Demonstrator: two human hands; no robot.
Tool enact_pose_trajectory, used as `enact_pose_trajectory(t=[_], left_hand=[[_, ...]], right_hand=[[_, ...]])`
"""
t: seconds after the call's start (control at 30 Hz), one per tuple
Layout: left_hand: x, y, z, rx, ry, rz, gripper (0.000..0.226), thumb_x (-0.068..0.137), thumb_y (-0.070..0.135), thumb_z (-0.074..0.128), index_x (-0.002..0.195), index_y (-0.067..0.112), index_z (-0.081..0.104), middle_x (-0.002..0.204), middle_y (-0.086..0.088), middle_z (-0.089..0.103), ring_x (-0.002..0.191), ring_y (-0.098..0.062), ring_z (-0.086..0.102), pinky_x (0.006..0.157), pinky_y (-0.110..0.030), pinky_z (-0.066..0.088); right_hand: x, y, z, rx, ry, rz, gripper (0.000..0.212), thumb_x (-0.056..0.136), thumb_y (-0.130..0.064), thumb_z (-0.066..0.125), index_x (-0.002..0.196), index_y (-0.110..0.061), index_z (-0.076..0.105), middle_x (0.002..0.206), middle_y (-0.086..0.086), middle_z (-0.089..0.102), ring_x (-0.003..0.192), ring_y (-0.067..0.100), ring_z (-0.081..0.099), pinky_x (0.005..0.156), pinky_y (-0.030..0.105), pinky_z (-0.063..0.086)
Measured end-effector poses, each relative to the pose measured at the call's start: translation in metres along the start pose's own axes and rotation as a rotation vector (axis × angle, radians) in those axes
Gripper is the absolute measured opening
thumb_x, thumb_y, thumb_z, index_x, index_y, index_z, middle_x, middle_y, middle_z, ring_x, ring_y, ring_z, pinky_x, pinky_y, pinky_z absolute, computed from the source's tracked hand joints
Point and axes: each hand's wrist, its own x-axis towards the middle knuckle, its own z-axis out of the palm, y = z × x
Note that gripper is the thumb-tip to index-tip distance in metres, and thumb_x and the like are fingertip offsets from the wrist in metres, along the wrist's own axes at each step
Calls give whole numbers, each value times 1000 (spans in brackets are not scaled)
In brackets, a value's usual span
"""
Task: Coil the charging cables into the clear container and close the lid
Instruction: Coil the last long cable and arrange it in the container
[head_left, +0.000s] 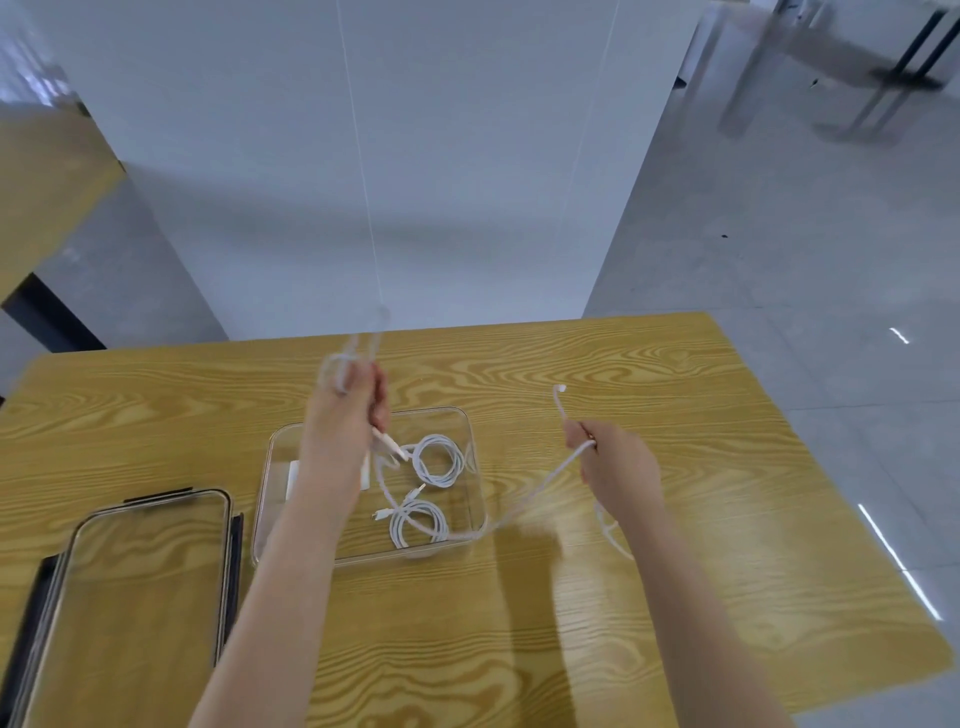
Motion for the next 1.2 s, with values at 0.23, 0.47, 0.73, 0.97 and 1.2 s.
enact_pose_trajectory(t=[0.23, 0.47, 0.73, 0.97, 1.2], left_hand=[[-34, -32, 57, 208, -409, -222, 34, 99, 23, 38, 75, 15, 60, 65, 3, 53, 53, -9, 40, 54, -19, 36], [-39, -30, 60, -12, -412, -406, 36, 92, 39, 50, 75, 11, 63, 61, 3, 50, 44, -6, 33, 42, -16, 26], [-28, -25, 44, -206, -404, -515, 25, 93, 19, 47, 68, 13, 49, 58, 3, 45, 43, -6, 33, 35, -16, 22], [-12, -18, 17, -486, -229, -499, 24, 94, 15, 42, 71, 11, 46, 55, 1, 43, 38, -6, 34, 31, -14, 26], [3, -19, 0, -570, -189, -488, 27, 95, 18, 39, 68, 14, 44, 56, 3, 41, 41, -7, 34, 37, -17, 23]], right_hand=[[-6, -52, 10, -114, -2, -82, 20, 97, -24, 40, 111, -10, 44, 97, 15, 67, 93, 36, 62, 67, 36, 38], [-13, -55, 12, -366, -48, -217, 14, 88, -3, 43, 88, -16, 49, 94, 6, 64, 88, 29, 63, 62, 30, 33], [-9, -41, 21, -165, 72, -279, 25, 96, -35, 45, 103, -18, 61, 94, 0, 66, 86, 27, 60, 60, 31, 32], [-4, -26, 30, -35, 270, -296, 25, 84, -31, 55, 66, -13, 57, 68, 1, 61, 77, 25, 54, 61, 31, 42], [-7, 4, 36, 125, 331, -307, 78, 64, 28, 40, 131, -11, 50, 147, 3, 39, 127, 22, 42, 98, 26, 37]])
